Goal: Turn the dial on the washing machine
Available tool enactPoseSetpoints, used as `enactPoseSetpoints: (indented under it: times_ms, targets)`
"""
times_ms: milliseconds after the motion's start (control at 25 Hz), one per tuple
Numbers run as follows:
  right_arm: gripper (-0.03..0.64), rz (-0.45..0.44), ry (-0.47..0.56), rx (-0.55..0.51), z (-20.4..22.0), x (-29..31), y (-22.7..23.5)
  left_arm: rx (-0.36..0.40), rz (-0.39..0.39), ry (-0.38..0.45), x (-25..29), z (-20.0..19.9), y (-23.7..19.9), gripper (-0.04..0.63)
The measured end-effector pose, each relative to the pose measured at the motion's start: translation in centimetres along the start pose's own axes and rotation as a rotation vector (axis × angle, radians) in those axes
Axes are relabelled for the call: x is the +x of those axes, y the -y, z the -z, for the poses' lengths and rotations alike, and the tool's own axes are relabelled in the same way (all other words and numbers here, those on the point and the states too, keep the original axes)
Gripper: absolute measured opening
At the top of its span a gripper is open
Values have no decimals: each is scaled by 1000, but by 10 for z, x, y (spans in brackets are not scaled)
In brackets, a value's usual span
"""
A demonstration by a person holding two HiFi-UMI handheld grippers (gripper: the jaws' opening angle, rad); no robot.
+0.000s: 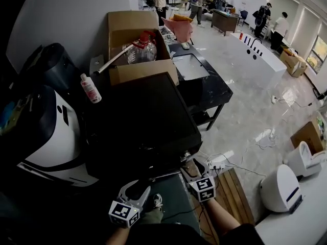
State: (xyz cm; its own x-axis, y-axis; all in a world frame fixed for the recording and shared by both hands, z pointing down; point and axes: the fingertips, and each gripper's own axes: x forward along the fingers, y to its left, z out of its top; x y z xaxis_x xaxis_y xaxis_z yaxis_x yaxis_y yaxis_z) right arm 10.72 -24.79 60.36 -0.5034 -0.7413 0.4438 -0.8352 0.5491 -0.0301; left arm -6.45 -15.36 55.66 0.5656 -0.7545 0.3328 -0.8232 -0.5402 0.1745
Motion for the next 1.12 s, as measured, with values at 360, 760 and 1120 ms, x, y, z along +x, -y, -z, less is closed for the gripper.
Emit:
enactPoseSetpoints:
  times_ms: [360, 760, 1120]
  targets:
    - [286, 8, -47, -35, 11, 32, 12, -13, -24, -37, -1, 8, -15, 155]
    - [311, -8, -60, -51, 22, 50, 11, -16, -20, -52, 5, 13, -20, 156]
    - [325, -12, -94, 10, 32, 56, 16, -22, -19, -55, 7, 13, -22, 155]
